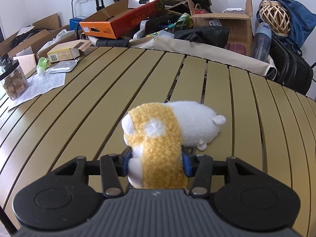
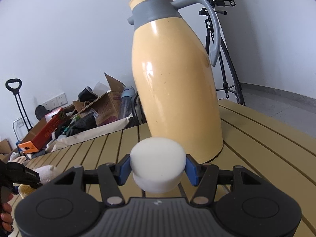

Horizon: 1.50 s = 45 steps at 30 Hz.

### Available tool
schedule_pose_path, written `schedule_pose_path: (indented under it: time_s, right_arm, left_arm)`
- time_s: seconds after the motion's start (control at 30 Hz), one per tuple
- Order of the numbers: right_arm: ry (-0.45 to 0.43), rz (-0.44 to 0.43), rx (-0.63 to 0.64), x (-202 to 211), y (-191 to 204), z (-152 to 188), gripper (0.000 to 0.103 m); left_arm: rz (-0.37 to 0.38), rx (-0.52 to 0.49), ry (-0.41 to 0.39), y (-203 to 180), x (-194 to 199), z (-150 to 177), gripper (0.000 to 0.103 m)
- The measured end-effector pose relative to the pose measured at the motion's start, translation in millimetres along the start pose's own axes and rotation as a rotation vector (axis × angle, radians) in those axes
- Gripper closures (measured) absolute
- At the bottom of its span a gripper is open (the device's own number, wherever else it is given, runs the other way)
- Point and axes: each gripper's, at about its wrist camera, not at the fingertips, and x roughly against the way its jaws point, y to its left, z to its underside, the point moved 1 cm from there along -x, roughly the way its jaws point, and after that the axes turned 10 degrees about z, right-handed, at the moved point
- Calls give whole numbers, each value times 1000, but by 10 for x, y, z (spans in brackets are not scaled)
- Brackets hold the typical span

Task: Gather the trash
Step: 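Grasp the white sponge with the right tool while the left tool grasps the white-and-yellow plush, then carry the plush and sponge off the table over the black bin with both tools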

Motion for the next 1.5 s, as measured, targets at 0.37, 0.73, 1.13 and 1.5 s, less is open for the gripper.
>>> schedule_pose_path:
  time_s: [0.37,0.73,1.13,1.5]
  right_arm:
    - [-6,-65,28,378,129,37,47]
    - [-4,-80,84,944,170,192,47]
    - [1,-130,148,1651,302,403,47]
    - [14,-170,203,2193,357,622,47]
  left_arm:
    - [54,-13,-75,123,624,63,54]
    - [113,-39,-131,406,1337,315,54]
    - [157,-55,-170,729,2008,755,54]
    - [207,-75,-200,959,2554,1255,54]
